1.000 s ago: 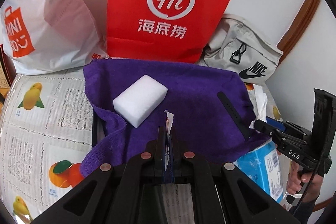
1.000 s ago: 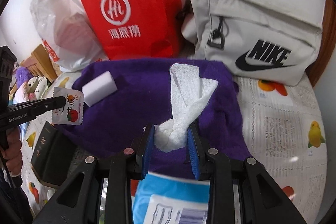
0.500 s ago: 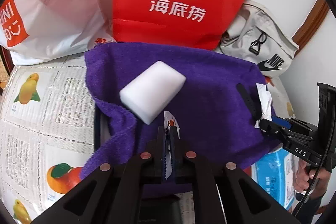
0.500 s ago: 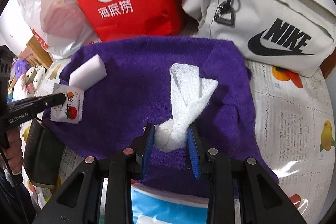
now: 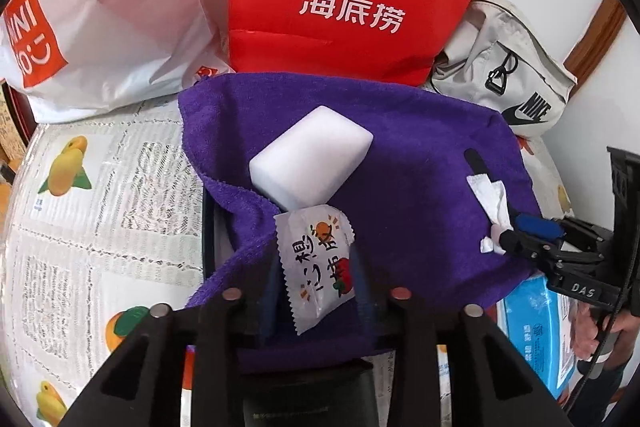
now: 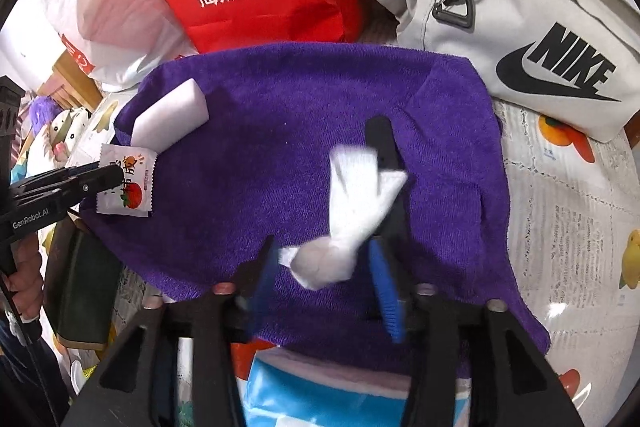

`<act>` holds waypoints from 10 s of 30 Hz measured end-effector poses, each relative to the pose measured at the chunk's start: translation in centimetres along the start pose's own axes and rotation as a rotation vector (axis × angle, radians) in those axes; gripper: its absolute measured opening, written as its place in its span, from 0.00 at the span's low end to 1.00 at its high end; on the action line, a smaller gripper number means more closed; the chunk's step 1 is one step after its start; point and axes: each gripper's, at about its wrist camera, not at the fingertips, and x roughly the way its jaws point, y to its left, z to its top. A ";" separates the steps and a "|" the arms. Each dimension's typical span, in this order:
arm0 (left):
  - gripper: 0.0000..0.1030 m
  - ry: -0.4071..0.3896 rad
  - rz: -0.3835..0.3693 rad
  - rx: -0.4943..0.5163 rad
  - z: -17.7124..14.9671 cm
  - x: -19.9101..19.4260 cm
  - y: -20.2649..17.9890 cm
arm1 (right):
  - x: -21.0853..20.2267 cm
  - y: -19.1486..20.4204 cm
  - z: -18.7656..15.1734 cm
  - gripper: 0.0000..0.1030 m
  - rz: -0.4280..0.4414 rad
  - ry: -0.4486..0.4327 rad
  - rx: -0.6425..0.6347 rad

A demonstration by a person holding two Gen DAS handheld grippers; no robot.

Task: Organize soft objects

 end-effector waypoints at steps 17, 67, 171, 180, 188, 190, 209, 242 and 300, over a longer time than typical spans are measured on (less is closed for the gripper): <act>0.57 -0.070 0.075 -0.023 -2.8 -6.4 0.9 | -8.8 3.3 -5.6 0.57 0.012 -0.213 0.000; 0.61 -0.022 -0.041 -0.003 -21.3 -10.0 0.0 | -10.6 7.3 -28.6 0.44 -0.030 -0.173 -0.066; 0.13 -0.400 -0.025 0.074 -19.1 -24.7 0.1 | -19.8 5.1 -27.4 0.28 -0.091 -0.380 0.085; 0.13 -0.414 -0.030 0.064 -17.6 -25.0 0.0 | -21.3 4.7 -24.9 0.28 -0.104 -0.412 0.082; 0.13 -0.411 -0.036 0.053 -15.8 -24.4 0.0 | -21.8 4.4 -22.3 0.28 -0.103 -0.427 0.092; 0.13 -0.409 -0.037 0.047 -15.3 -24.0 0.0 | -21.7 4.5 -21.5 0.28 -0.103 -0.425 0.088; 0.13 -0.376 -0.055 0.035 -10.5 -20.0 0.5 | -18.4 4.2 -13.9 0.27 -0.073 -0.399 0.066; 0.13 -0.292 -0.104 0.053 -0.4 -10.1 -2.2 | -9.5 0.1 -1.3 0.27 -0.064 -0.317 0.020; 0.49 -0.222 0.016 -0.031 -0.9 -8.4 2.2 | -8.3 2.0 -0.6 0.59 -0.052 -0.249 -0.034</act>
